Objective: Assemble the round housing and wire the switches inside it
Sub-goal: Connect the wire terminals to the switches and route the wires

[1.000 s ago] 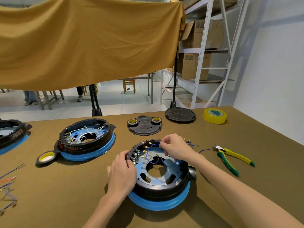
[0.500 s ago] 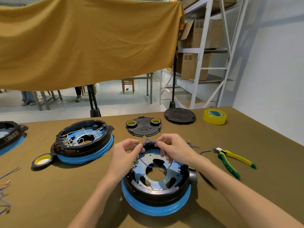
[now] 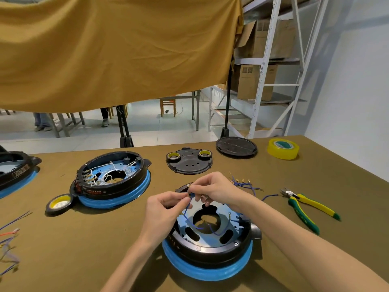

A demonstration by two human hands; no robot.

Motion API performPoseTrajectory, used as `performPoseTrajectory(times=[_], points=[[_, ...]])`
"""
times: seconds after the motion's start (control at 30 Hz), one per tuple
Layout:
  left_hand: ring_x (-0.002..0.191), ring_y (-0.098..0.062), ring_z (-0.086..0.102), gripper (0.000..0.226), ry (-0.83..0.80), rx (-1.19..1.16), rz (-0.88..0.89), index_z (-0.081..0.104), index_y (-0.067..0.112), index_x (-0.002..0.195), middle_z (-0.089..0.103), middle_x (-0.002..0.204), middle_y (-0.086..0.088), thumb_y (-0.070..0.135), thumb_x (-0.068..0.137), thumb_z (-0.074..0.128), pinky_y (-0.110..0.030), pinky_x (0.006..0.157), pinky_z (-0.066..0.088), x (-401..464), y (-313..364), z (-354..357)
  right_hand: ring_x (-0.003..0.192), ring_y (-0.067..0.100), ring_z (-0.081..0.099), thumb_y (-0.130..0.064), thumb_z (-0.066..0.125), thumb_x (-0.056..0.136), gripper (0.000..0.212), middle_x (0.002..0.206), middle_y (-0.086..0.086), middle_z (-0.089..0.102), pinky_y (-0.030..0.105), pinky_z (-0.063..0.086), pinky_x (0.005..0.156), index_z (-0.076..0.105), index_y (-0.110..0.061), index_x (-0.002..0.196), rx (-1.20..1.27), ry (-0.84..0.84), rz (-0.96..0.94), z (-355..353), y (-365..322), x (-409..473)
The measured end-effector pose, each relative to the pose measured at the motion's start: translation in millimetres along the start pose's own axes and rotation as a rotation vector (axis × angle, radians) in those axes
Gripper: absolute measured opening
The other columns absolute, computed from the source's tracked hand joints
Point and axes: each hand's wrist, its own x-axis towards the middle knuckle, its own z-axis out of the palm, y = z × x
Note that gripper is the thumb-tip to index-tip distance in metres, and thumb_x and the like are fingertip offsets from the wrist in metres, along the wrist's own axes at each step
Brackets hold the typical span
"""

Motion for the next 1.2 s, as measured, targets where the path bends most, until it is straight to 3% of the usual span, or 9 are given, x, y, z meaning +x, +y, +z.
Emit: performPoseTrajectory(times=[0.13, 0.4, 0.67, 0.77, 0.87, 0.97, 1.2], points=[[0.086, -0.010, 0.077, 0.014, 0.044, 0.034, 0.032, 0.080, 0.028, 0.105, 0.080, 0.086, 0.007, 0.023, 0.092, 0.076, -0.020, 0.079, 0.060, -3.4, -1.5, 1.7, 0.062, 0.013, 0.056, -0.015, 0.069, 0.098, 0.018, 0.072, 0.007, 0.068, 0.026, 0.050, 0.055, 0.078, 0.000, 0.100, 0.098, 0.007, 0.024, 7.0, 3.6, 4.8], [0.083, -0.010, 0.077, 0.011, 0.092, -0.001, -0.003, 0.078, 0.027, 0.103, 0.080, 0.083, 0.006, 0.021, 0.096, 0.072, -0.015, 0.073, 0.057, -0.1, 1.8, 3.5, 0.062, 0.019, 0.054, -0.014, 0.067, 0.100, 0.020, 0.074, 0.012, 0.066, 0.028, 0.052, 0.059, 0.076, 0.002, 0.104, 0.088, -0.043, -0.052, -2.9, -2.0, 2.5], [0.079, -0.008, 0.076, 0.010, 0.013, 0.078, -0.002, 0.081, 0.030, 0.096, 0.079, 0.078, 0.007, 0.024, 0.094, 0.074, -0.017, 0.071, 0.056, -2.8, 1.9, 0.5, 0.064, 0.017, 0.051, -0.021, 0.070, 0.098, 0.018, 0.073, 0.007, 0.070, 0.023, 0.046, 0.058, 0.081, -0.007, 0.100, -0.023, -0.064, -0.004, -11.0, -3.3, -3.8], [0.087, -0.008, 0.077, 0.013, 0.014, 0.045, -0.018, 0.079, 0.030, 0.105, 0.080, 0.084, 0.008, 0.027, 0.094, 0.074, -0.022, 0.076, 0.059, -3.1, 2.8, -0.3, 0.066, 0.022, 0.051, -0.019, 0.070, 0.098, 0.018, 0.078, 0.011, 0.070, 0.025, 0.049, 0.058, 0.080, -0.004, 0.101, 0.051, -0.013, 0.015, -7.5, -4.0, -2.4], [0.093, -0.004, 0.075, 0.023, 0.049, 0.103, -0.002, 0.077, 0.029, 0.111, 0.080, 0.091, 0.014, 0.031, 0.088, 0.079, -0.024, 0.084, 0.058, -4.7, 0.7, -1.0, 0.070, 0.020, 0.067, -0.015, 0.067, 0.099, 0.020, 0.089, 0.019, 0.075, 0.031, 0.062, 0.066, 0.075, 0.002, 0.106, 0.174, 0.022, 0.051, -2.9, -4.3, -1.4], [0.093, -0.004, 0.075, 0.022, 0.083, 0.104, -0.011, 0.077, 0.028, 0.109, 0.080, 0.092, 0.014, 0.028, 0.088, 0.081, -0.026, 0.084, 0.059, -5.3, -1.1, -1.6, 0.080, 0.025, 0.076, -0.014, 0.063, 0.102, 0.022, 0.098, 0.023, 0.077, 0.033, 0.065, 0.071, 0.071, 0.005, 0.109, 0.268, 0.044, 0.090, -0.7, -4.3, -3.7], [0.087, -0.003, 0.076, 0.020, 0.124, 0.078, -0.008, 0.075, 0.027, 0.109, 0.080, 0.084, 0.012, 0.023, 0.089, 0.079, -0.010, 0.075, 0.054, -5.6, 1.0, -0.2, 0.079, 0.028, 0.077, -0.007, 0.064, 0.100, 0.018, 0.092, 0.026, 0.076, 0.031, 0.065, 0.073, 0.072, 0.008, 0.105, 0.455, 0.190, 0.142, 8.1, -3.0, -2.4]])
